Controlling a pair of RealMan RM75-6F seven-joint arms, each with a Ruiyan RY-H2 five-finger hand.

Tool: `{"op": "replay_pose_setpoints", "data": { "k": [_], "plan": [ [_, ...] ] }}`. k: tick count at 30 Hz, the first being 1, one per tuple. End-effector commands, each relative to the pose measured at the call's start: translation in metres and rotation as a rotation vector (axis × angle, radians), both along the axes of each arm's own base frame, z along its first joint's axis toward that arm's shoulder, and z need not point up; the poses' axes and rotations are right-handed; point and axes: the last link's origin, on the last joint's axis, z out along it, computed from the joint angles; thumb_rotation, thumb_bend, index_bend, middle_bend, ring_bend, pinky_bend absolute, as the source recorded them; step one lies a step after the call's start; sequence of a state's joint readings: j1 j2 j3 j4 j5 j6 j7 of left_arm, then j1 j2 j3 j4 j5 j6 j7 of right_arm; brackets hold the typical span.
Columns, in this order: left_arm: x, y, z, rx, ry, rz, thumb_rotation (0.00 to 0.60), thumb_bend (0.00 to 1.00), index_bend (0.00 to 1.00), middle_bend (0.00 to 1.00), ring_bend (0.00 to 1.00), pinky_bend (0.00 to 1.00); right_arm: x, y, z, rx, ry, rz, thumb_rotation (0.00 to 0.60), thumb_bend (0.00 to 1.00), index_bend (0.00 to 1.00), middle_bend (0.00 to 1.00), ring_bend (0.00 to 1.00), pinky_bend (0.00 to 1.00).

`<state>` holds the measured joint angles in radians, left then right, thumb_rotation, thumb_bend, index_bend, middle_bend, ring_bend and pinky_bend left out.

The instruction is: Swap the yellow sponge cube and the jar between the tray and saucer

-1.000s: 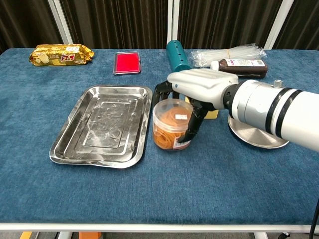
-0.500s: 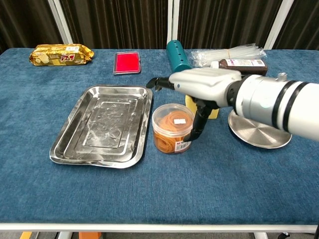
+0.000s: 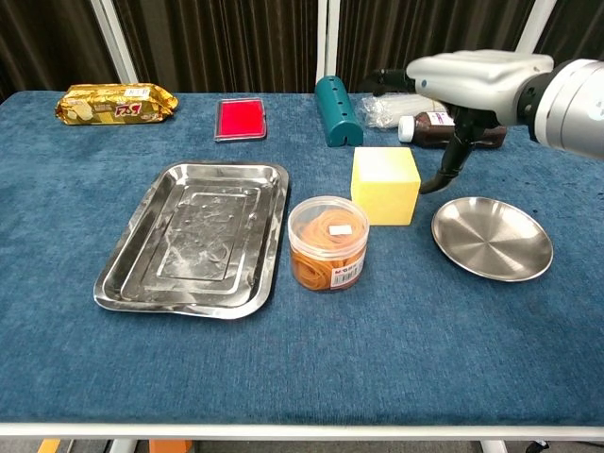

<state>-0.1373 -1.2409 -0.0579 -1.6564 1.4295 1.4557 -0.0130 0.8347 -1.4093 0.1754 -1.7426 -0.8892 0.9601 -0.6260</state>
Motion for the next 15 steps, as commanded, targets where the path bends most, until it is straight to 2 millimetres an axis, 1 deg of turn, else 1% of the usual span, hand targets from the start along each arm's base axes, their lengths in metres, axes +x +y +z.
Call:
{"op": "replay_pose_setpoints", "data": {
  "k": [1, 8, 11, 12, 14, 15],
  "plan": [
    [0.001, 0.0, 0.0, -0.005, 0.005, 0.0, 0.6, 0.19, 0.15, 0.13, 0.06, 0.22, -0.005, -0.015, -0.014, 0.041, 0.033, -0.04, 0.6, 0.0, 0.0, 0.05, 0.0, 0.07],
    [0.001, 0.0, -0.001, -0.019, 0.012, 0.011, 0.6, 0.19, 0.15, 0.13, 0.05, 0.22, -0.001, -0.026, -0.039, 0.064, 0.047, -0.064, 0.6, 0.05, 0.0, 0.08, 0.0, 0.07],
    [0.002, 0.0, -0.002, -0.028, 0.016, 0.006, 0.6, 0.19, 0.15, 0.13, 0.05, 0.22, 0.003, -0.029, -0.048, 0.065, 0.05, -0.05, 0.6, 0.07, 0.0, 0.11, 0.01, 0.07],
    [0.002, 0.0, -0.002, -0.029, 0.015, 0.005, 0.6, 0.19, 0.15, 0.13, 0.05, 0.22, 0.004, -0.03, -0.049, 0.06, 0.049, -0.045, 0.6, 0.08, 0.02, 0.14, 0.03, 0.09],
    [0.003, 0.0, -0.003, -0.028, 0.012, 0.003, 0.6, 0.19, 0.15, 0.13, 0.05, 0.22, 0.006, -0.03, -0.052, 0.048, 0.044, -0.042, 0.6, 0.1, 0.1, 0.21, 0.12, 0.15],
    [0.003, 0.001, -0.002, -0.027, 0.012, 0.002, 0.6, 0.19, 0.15, 0.13, 0.05, 0.22, 0.006, -0.03, -0.053, 0.042, 0.044, -0.044, 0.6, 0.11, 0.19, 0.26, 0.2, 0.22]
  ]
}}
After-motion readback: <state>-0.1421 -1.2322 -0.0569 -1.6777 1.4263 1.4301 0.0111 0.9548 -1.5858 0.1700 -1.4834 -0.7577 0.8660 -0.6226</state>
